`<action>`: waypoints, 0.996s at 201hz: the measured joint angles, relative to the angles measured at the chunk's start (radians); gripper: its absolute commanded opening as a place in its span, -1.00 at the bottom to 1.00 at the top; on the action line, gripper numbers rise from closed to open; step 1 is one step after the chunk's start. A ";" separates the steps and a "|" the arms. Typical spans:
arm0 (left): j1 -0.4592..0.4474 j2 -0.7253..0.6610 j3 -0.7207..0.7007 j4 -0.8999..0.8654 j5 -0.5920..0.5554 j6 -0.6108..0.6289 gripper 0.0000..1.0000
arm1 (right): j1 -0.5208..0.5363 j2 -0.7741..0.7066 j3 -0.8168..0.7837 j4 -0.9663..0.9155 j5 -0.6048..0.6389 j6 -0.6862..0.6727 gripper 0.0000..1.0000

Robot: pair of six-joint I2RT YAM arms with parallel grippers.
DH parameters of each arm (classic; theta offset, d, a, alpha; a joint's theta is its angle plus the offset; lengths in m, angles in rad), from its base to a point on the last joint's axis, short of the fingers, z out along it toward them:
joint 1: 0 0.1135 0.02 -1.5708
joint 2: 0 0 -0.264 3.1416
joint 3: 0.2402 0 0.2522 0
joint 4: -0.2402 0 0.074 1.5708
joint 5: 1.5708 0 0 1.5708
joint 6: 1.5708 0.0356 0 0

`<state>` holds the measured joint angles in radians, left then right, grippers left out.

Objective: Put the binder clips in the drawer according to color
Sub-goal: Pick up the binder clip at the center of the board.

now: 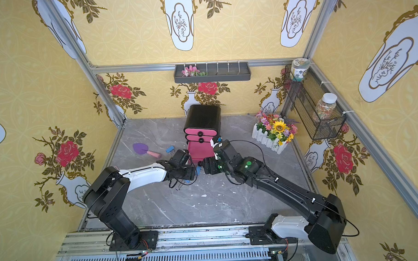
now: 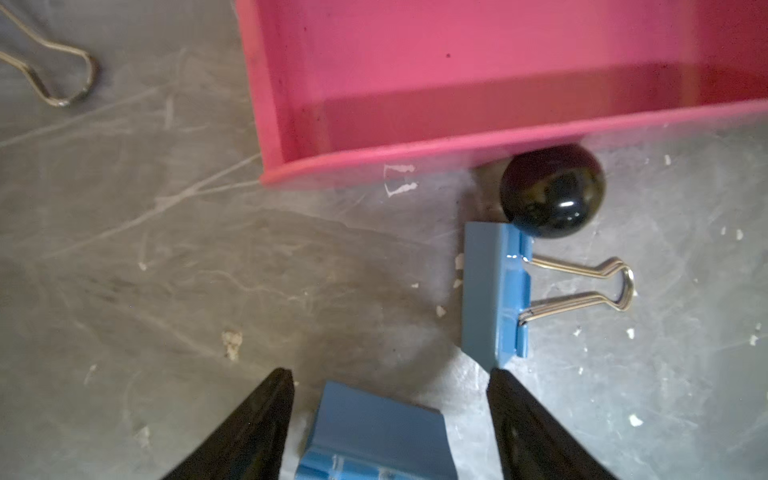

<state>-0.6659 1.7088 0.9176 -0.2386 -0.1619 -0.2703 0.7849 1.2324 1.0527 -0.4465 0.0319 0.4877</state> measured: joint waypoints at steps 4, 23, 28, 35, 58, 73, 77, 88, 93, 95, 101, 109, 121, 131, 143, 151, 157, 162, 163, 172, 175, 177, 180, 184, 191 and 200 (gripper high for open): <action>0.000 -0.001 -0.002 0.000 0.003 0.001 0.58 | 0.000 0.000 0.000 0.000 0.000 -0.002 0.64; -0.002 -0.014 -0.016 -0.007 0.018 0.001 0.60 | 0.000 0.000 -0.001 0.000 0.000 -0.006 0.64; -0.002 -0.019 -0.019 -0.011 0.025 0.001 0.61 | 0.000 0.000 -0.001 0.001 0.000 -0.006 0.65; -0.003 -0.025 -0.024 -0.019 0.028 0.001 0.62 | 0.000 0.000 -0.003 0.001 0.000 -0.007 0.65; -0.016 -0.033 -0.026 -0.039 0.026 -0.001 0.68 | 0.000 0.003 -0.005 0.001 -0.001 -0.014 0.65; -0.029 -0.033 -0.026 -0.053 0.023 -0.005 0.69 | 0.000 0.003 -0.005 0.002 -0.001 -0.014 0.65; -0.032 -0.033 -0.026 -0.055 0.021 -0.009 0.69 | 0.000 0.003 -0.005 0.002 -0.001 -0.014 0.64; -0.041 -0.031 -0.026 -0.065 0.014 -0.015 0.68 | 0.000 0.003 -0.005 0.002 -0.002 -0.017 0.65; -0.043 -0.029 -0.026 -0.069 0.010 -0.016 0.67 | 0.000 0.003 -0.005 0.002 -0.001 -0.017 0.64; -0.045 -0.028 -0.026 -0.071 0.009 -0.016 0.66 | 0.000 0.003 -0.005 0.002 -0.002 -0.017 0.65; -0.047 -0.026 -0.026 -0.074 0.003 -0.018 0.65 | 0.000 0.003 -0.005 0.002 -0.002 -0.017 0.65; -0.049 -0.026 -0.026 -0.076 0.001 -0.018 0.62 | 0.000 0.003 -0.005 0.002 -0.003 -0.017 0.64; -0.050 -0.026 -0.026 -0.077 -0.001 -0.022 0.57 | 0.000 -0.001 -0.010 0.003 -0.003 -0.017 0.65; -0.051 -0.026 -0.026 -0.080 -0.006 -0.025 0.50 | 0.000 -0.005 -0.011 0.003 -0.003 -0.017 0.64; -0.053 -0.026 -0.026 -0.087 -0.016 -0.029 0.39 | 0.000 -0.010 -0.012 0.003 -0.003 -0.017 0.65; -0.053 -0.026 -0.026 -0.093 -0.019 -0.030 0.33 | 0.000 -0.012 -0.012 0.003 -0.003 -0.017 0.65; -0.053 -0.026 -0.026 -0.097 -0.021 -0.034 0.30 | 0.000 -0.013 -0.013 0.003 -0.003 -0.017 0.65; -0.053 -0.026 -0.025 -0.099 -0.025 -0.036 0.27 | 0.000 -0.013 -0.014 0.003 -0.003 -0.017 0.64; -0.053 -0.026 -0.025 -0.100 -0.026 -0.036 0.26 | 0.000 -0.013 -0.014 0.003 -0.003 -0.017 0.65; -0.054 -0.026 -0.025 -0.103 -0.026 -0.037 0.19 | 0.000 -0.013 -0.016 0.003 -0.003 -0.017 0.64; -0.055 -0.026 -0.025 -0.105 -0.026 -0.039 0.17 | 0.000 -0.013 -0.017 0.002 -0.003 -0.017 0.65; -0.055 -0.026 -0.025 -0.105 -0.027 -0.040 0.16 | 0.000 -0.013 -0.018 0.003 -0.003 -0.017 0.65; -0.057 -0.026 -0.025 -0.106 -0.028 -0.042 0.13 | 0.000 -0.013 -0.018 0.002 -0.003 -0.017 0.64; -0.059 -0.026 -0.025 -0.107 -0.029 -0.044 0.09 | 0.000 -0.013 -0.018 0.003 -0.003 -0.017 0.65; -0.062 -0.026 -0.025 -0.109 -0.032 -0.044 0.02 | 0.000 -0.013 -0.019 0.004 -0.003 -0.017 0.64; -0.066 -0.027 -0.025 -0.111 -0.036 -0.044 -0.04 | 0.000 -0.013 -0.021 0.004 -0.003 -0.017 0.64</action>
<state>-0.7319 1.6821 0.8928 -0.3500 -0.1978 -0.3145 0.7849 1.2198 1.0321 -0.4423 0.0288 0.4709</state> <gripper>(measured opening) 0.530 0.823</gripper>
